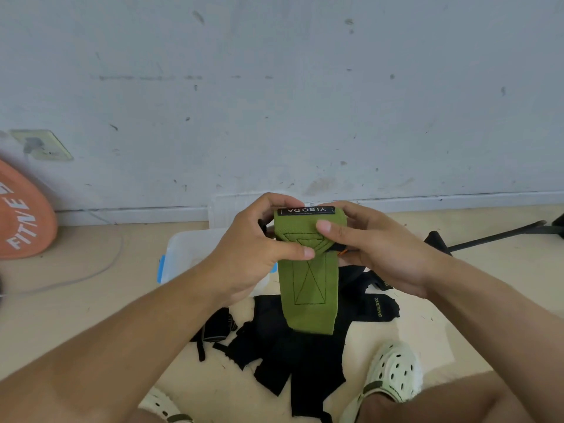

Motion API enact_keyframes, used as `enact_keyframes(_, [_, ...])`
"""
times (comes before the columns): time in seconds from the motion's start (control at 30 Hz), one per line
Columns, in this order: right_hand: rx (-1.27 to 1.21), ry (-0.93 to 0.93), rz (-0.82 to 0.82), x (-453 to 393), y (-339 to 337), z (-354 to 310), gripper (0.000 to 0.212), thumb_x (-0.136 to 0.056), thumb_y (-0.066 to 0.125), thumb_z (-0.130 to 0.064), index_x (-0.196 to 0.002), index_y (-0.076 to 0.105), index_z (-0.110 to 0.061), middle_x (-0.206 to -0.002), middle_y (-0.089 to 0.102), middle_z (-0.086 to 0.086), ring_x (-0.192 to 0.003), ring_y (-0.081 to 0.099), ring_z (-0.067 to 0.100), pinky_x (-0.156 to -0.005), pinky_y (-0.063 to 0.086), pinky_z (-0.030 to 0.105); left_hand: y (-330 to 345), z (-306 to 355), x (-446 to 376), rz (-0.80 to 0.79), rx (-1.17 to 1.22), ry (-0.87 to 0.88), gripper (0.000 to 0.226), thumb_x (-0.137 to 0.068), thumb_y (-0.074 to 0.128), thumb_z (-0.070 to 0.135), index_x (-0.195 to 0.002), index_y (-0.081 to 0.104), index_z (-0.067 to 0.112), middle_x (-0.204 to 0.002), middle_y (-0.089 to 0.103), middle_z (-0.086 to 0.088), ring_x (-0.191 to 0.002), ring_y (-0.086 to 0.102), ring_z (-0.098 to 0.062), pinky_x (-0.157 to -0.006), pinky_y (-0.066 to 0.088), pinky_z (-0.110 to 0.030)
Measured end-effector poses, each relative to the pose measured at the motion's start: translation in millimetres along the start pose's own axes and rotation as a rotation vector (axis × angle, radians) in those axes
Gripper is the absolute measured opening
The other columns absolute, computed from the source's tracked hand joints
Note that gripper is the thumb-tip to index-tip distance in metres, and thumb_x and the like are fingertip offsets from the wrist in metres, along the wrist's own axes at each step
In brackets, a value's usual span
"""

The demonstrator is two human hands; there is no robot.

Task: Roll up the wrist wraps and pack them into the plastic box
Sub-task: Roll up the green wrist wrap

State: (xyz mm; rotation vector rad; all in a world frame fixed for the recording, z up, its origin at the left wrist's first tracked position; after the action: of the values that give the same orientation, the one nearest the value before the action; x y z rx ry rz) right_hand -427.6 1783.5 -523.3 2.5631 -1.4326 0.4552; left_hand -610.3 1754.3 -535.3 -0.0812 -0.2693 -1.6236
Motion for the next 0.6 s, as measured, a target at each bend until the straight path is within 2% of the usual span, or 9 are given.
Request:
enact_keyframes(0.1, [0.000,-0.037,0.051,-0.4,-1.8,-1.1,0.051,-0.077,0.078,-0.032,-0.124,0.068,-0.015,-0.120,0.073,0.011,-0.108,0.073,0.031,-0.100,0.056,0.056,1.9,0.3,0.7,0.001,-0.003,0.011,0.062,-0.068,0.081,-0.022,-0.111,0.069,0.021,-0.109,0.071,-0.004,-0.095,0.073,-0.023,-0.084,0.062,-0.039])
enact_keyframes(0.2, [0.006,-0.080,0.087,-0.9,-4.1,-3.4,0.051,-0.073,0.080,-0.027,-0.122,0.068,-0.017,-0.122,0.072,0.008,-0.105,0.074,0.033,-0.095,0.060,0.048,3.1,0.1,0.7,0.017,0.021,-0.006,0.059,-0.069,0.083,-0.017,-0.114,0.070,0.020,-0.113,0.072,-0.006,-0.096,0.075,-0.024,-0.085,0.063,-0.043])
enact_keyframes(0.37, [0.053,-0.178,0.124,0.0,-3.6,-4.3,0.042,-0.084,0.080,-0.002,-0.119,0.068,-0.021,-0.118,0.073,0.003,-0.108,0.070,0.036,-0.091,0.062,0.044,3.1,-2.2,0.6,-0.003,0.101,-0.087,0.051,-0.074,0.083,-0.008,-0.115,0.072,0.022,-0.118,0.072,-0.009,-0.103,0.076,-0.025,-0.088,0.063,-0.047])
enact_keyframes(0.5, [0.108,-0.244,0.147,1.2,-4.4,-6.7,0.044,-0.081,0.083,-0.001,-0.113,0.070,-0.028,-0.111,0.076,0.000,-0.112,0.066,0.031,-0.090,0.062,0.044,4.5,-4.3,-0.2,-0.058,0.125,-0.156,0.054,-0.076,0.082,-0.002,-0.123,0.069,0.020,-0.124,0.072,-0.012,-0.108,0.074,-0.026,-0.092,0.061,-0.050])
enact_keyframes(0.6, [0.119,-0.281,0.144,2.0,-5.7,-8.7,0.045,-0.079,0.084,-0.001,-0.111,0.071,-0.029,-0.111,0.075,0.000,-0.115,0.065,0.029,-0.092,0.061,0.045,7.5,0.5,0.7,-0.102,0.167,-0.185,0.056,-0.071,0.082,0.015,-0.125,0.068,0.019,-0.116,0.075,-0.007,-0.102,0.076,-0.024,-0.081,0.062,-0.043])
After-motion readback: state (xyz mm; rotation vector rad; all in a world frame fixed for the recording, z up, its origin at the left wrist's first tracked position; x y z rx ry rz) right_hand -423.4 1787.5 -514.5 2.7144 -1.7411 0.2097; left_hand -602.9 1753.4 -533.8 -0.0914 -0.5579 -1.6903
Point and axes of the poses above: each hand's wrist, its own x-axis away from the middle knuckle, its own y-axis out of the palm, z = x × y, the point moved 4 cm from there along -x, towards the middle knuckle
